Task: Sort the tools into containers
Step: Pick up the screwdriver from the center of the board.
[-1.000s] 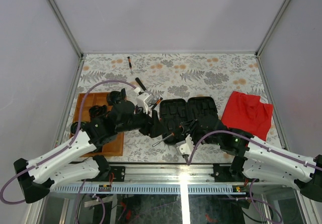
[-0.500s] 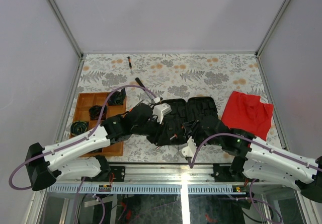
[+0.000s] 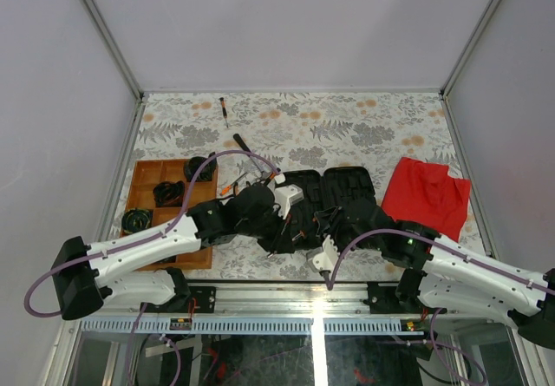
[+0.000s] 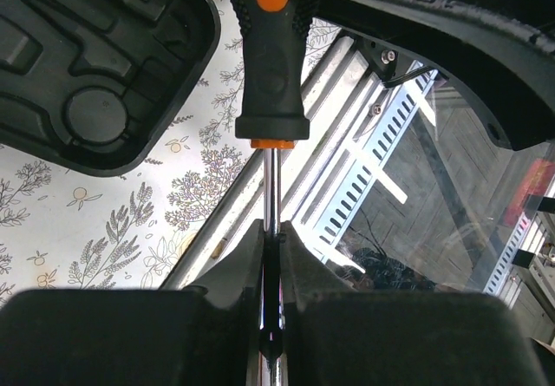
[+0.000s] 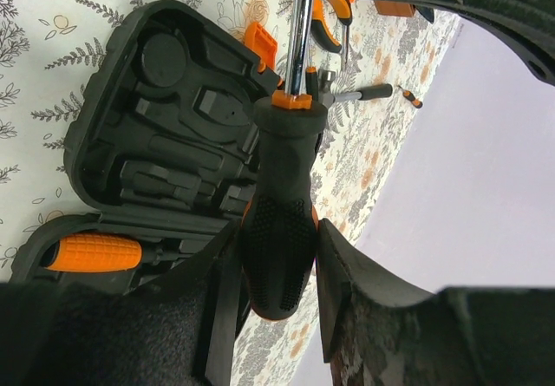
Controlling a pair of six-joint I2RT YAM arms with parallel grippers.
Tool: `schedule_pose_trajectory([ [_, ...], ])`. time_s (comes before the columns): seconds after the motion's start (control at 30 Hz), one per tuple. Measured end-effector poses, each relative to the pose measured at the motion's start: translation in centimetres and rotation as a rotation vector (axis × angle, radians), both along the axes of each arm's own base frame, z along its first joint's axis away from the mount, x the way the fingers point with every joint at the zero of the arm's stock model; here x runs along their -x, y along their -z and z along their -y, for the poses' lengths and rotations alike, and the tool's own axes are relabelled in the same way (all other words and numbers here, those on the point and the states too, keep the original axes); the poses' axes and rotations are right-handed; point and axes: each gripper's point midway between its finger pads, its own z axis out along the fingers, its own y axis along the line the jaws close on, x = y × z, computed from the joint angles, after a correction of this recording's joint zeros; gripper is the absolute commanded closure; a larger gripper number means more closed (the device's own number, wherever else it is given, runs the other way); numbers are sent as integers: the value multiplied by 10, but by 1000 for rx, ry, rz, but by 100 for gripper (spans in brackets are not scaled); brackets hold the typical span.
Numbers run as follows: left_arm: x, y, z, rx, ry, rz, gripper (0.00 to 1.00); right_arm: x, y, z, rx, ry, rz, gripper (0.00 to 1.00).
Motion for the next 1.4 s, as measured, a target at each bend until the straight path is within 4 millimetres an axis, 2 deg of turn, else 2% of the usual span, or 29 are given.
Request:
schedule_pose_trajectory([
  [0.13,-2,-1,1,1,-20,8,100,0,-2,1,-8,2,3,54],
  [0.2,-3,-4,1,10,-26,16,100,1,-6,2,-19,5,7,43],
  [0.3,-11,-4,-3,-1,-80,40,100,4,-20,3,-81,13,7,31],
  [0.47,-19,-1,-12,-15,-153,60,100,11,-53,7,-225,27,17,26],
  [0.63,-24,-1,-20,-9,-214,82,100,18,-80,7,-415,74,-42,29],
  [0.83,-35,-13,-36,43,-331,141,100,14,-97,4,-849,332,-403,37],
  [0.93,-41,-23,-42,86,-386,173,100,10,-100,0,-1024,462,-620,40],
  [1.03,-47,-35,-45,136,-427,208,100,1,-100,-3,-1196,632,-860,38],
  [1.17,-53,-42,-47,176,-458,237,100,-12,-87,-10,-1305,841,-1078,30],
  [1.3,-58,-46,-48,191,-489,256,100,-23,-77,-18,-1388,1001,-1217,31],
  [1.4,-62,-50,-48,208,-507,265,100,-28,-78,-21,-1486,1031,-1314,33],
])
